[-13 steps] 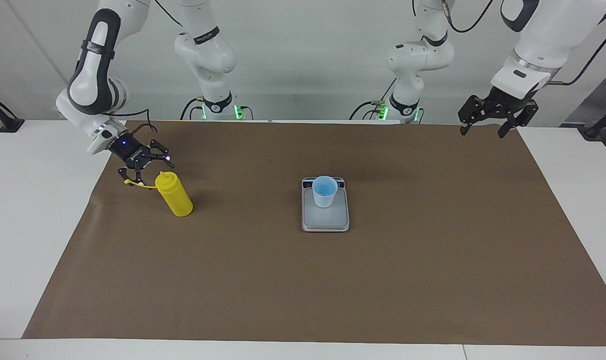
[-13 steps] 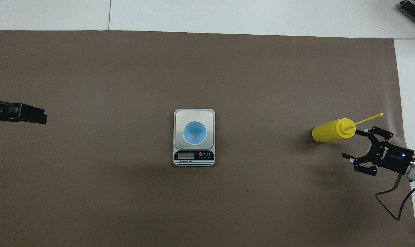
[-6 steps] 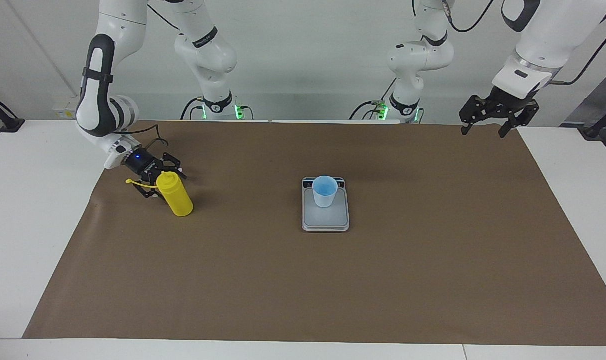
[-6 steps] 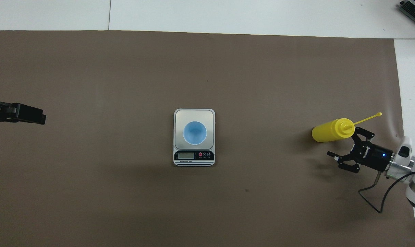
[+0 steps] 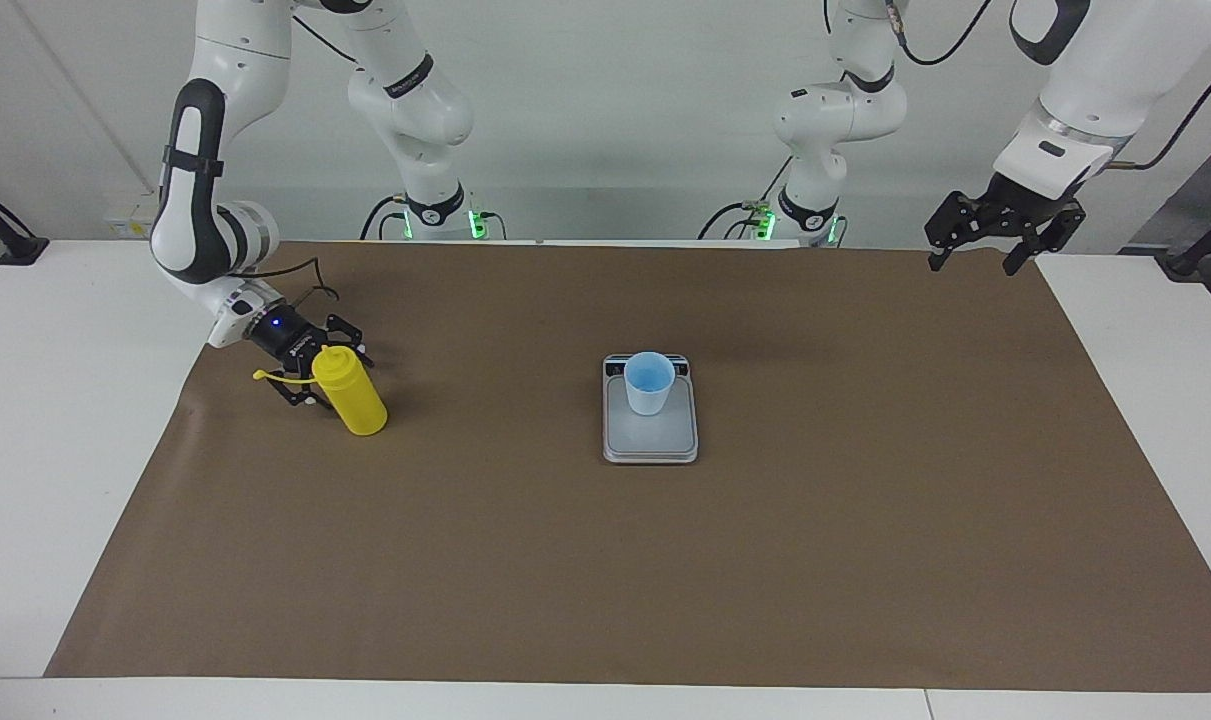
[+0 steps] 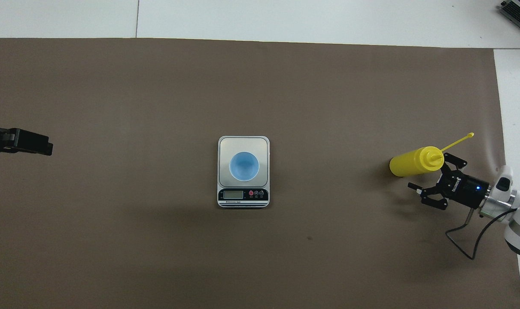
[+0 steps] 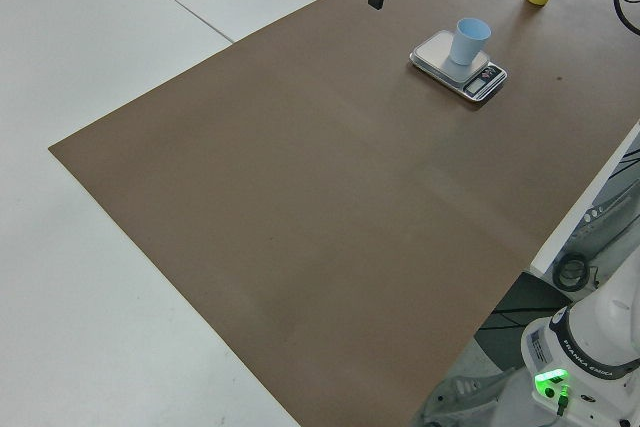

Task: Pour seasoning into cup on scale with both arms
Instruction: 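Close the right gripper around the yellow bottle's body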

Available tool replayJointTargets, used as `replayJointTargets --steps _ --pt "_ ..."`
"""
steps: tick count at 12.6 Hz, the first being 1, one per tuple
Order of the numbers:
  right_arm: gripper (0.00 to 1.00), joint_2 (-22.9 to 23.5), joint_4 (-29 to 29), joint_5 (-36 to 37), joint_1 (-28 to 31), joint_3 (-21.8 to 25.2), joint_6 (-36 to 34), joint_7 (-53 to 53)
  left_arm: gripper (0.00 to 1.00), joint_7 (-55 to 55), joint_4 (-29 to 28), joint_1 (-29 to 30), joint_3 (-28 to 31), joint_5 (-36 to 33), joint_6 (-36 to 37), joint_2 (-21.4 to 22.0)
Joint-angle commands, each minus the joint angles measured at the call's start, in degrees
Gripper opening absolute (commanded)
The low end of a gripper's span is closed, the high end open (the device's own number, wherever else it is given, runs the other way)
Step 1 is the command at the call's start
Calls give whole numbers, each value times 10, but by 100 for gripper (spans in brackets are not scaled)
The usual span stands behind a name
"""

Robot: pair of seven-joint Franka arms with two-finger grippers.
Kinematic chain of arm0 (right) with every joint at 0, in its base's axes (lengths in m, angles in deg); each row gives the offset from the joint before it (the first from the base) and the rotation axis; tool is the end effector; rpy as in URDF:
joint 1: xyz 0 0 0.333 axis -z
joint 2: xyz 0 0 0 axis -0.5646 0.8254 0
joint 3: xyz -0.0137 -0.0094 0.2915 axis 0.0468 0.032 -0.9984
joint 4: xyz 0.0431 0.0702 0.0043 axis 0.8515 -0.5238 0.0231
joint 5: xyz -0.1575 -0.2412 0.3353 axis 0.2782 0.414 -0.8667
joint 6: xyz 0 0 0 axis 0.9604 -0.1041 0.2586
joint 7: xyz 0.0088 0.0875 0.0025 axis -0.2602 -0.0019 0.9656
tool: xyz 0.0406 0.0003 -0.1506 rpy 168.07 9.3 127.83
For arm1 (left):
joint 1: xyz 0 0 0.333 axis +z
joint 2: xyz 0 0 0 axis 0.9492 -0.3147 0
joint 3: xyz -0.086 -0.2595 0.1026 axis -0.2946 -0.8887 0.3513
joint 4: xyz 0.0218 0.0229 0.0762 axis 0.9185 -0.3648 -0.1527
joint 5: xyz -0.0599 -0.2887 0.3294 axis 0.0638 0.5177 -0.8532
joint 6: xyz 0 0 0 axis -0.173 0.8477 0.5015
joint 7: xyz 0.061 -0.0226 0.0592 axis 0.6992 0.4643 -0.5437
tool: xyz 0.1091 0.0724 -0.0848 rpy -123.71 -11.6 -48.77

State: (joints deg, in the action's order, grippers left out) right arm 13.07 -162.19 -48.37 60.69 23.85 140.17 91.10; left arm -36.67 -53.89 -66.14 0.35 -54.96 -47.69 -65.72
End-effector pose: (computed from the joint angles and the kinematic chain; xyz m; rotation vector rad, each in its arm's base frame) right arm 0.5040 -0.1357 0.1641 -2.0615 -1.0439 -1.1776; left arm 0.5834 -0.0437 0.5633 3.1116 -0.1714 0.0027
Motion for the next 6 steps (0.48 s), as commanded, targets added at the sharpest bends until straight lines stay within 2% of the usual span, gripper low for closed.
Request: replayJointTargets --steps 1,6 --pt "100 15 17 -41 -15 -3 16 15 100 4 -21 7 -3 7 -4 18" --pt "100 16 18 -67 -32 -3 18 1 100 4 -21 8 -3 7 -4 18"
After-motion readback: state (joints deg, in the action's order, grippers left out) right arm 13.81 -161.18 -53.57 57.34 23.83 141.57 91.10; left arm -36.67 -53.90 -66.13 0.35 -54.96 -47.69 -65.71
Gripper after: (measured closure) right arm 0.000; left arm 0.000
